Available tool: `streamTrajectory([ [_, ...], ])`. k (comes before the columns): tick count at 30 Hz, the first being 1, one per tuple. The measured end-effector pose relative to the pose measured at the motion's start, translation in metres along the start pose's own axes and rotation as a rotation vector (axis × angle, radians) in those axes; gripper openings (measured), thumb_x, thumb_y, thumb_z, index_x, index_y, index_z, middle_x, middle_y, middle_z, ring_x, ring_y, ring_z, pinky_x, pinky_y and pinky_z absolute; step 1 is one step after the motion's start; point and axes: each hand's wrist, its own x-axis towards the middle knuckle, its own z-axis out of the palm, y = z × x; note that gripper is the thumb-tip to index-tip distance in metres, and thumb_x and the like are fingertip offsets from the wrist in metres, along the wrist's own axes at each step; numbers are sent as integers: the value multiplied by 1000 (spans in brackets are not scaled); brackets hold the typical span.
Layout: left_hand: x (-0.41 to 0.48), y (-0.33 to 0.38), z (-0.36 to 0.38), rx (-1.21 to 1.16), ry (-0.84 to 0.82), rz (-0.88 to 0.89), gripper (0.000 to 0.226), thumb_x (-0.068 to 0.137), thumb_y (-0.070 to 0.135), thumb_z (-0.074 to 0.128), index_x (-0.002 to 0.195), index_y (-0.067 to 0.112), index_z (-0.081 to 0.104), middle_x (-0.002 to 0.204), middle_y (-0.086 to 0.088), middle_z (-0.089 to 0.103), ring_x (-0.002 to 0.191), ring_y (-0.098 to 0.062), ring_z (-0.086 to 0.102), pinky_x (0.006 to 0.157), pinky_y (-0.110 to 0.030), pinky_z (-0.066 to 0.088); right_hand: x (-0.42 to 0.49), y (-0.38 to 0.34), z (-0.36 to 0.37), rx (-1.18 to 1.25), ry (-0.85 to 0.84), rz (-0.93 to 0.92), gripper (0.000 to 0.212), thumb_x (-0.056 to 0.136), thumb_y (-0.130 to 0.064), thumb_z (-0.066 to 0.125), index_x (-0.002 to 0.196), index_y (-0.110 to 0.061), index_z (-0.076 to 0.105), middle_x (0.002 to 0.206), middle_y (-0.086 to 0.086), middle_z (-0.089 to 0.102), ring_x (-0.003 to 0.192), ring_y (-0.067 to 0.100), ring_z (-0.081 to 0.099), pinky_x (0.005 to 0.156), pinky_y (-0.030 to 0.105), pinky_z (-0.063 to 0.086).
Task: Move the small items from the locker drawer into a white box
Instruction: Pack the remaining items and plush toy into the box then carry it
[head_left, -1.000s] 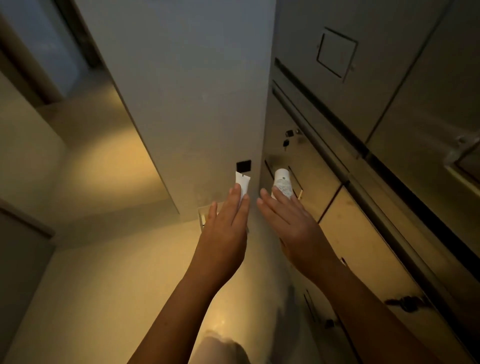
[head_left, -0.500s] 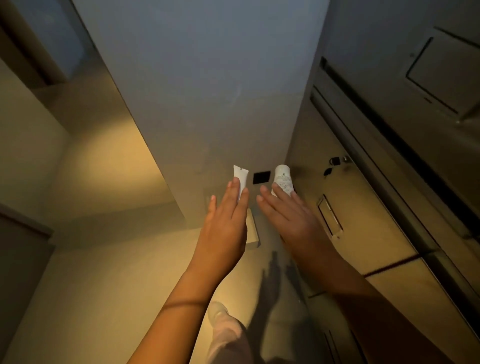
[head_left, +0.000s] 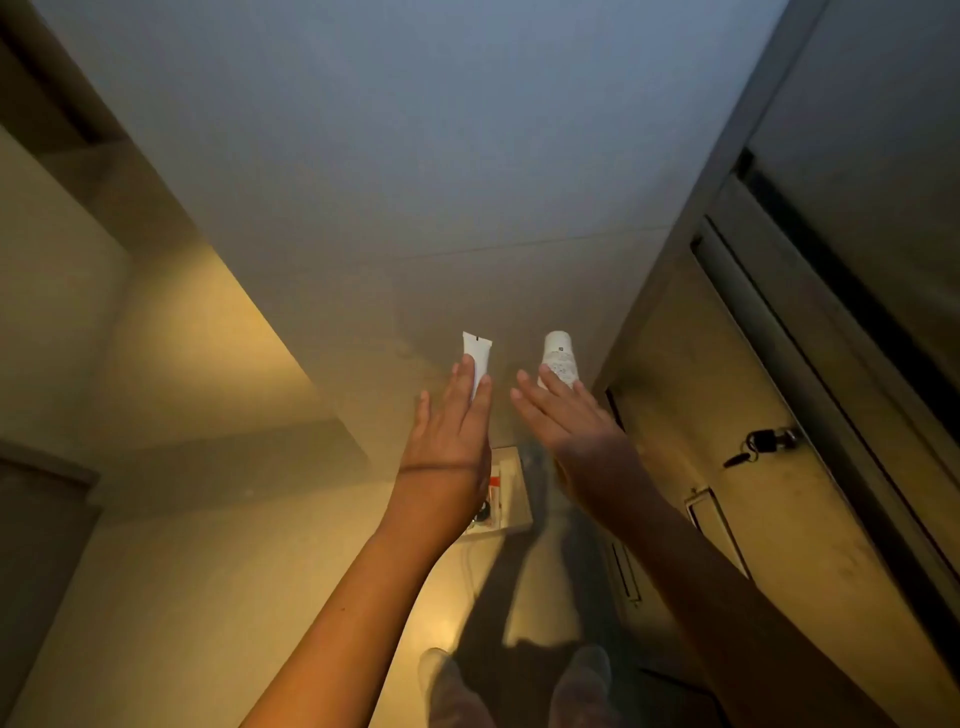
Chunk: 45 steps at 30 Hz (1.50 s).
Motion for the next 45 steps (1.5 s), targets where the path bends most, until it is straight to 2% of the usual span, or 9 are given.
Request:
streamTrajectory([
  [3,13,0,27,29,19,-51,64,59,-12,78,119,-7,56,127,-30,50,111,-45,53,88,-57,38,12,25,22,53,-47,-36,63,59,8,79,118,4,57,123,22,57,115,40,51,83,61,47],
  [8,28,-19,83,10,-22,-183,65,80,-1,62,139,7,36,151,-14,21,136,-30,26,105,-39,11,15,64,72,88,-68,-143,68,51,6,83,115,6,58,119,24,58,112,42,53,80,62,47],
  [12,33,-39,138,-37,-39,-227,60,84,0,58,139,6,36,151,-13,20,137,-28,25,107,-39,10,11,83,128,108,-78,-128,64,57,3,83,116,5,58,121,23,58,113,41,52,82,61,47],
  [16,33,-67,208,-120,-53,-232,57,92,10,49,144,16,26,149,3,1,140,-22,17,109,-32,3,3,102,198,86,-90,-137,68,54,1,85,117,1,59,122,19,58,116,36,52,89,51,41],
  [26,22,-157,392,-139,-74,-212,55,92,10,49,143,12,27,147,5,-2,138,-24,24,110,-36,6,-33,164,383,124,-66,-176,79,50,0,87,122,-3,53,123,19,58,116,39,51,85,58,47],
  [28,22,-171,429,-142,-97,-215,56,95,15,45,145,18,20,146,10,-9,140,-24,17,110,-36,4,-42,176,419,131,-55,-200,82,53,2,85,124,-6,44,124,20,57,117,39,50,85,58,48],
  [31,18,-188,479,-162,-95,-200,57,97,21,39,142,28,5,143,15,-19,141,-18,4,108,-27,-5,-56,190,468,88,-58,-240,73,55,1,84,122,-3,54,124,19,57,119,38,49,88,57,46],
  [38,1,-211,559,-269,9,-76,53,94,10,45,136,23,16,148,0,5,138,-24,15,110,-39,6,-88,220,553,51,-16,-294,64,61,-1,82,120,1,57,127,20,54,120,39,47,90,58,43],
  [45,-17,-233,624,-233,-33,-107,52,95,10,44,143,11,24,147,3,1,140,-33,15,112,-39,7,-113,238,612,62,-96,-270,67,59,4,81,120,2,56,126,21,55,118,42,47,86,61,45],
])
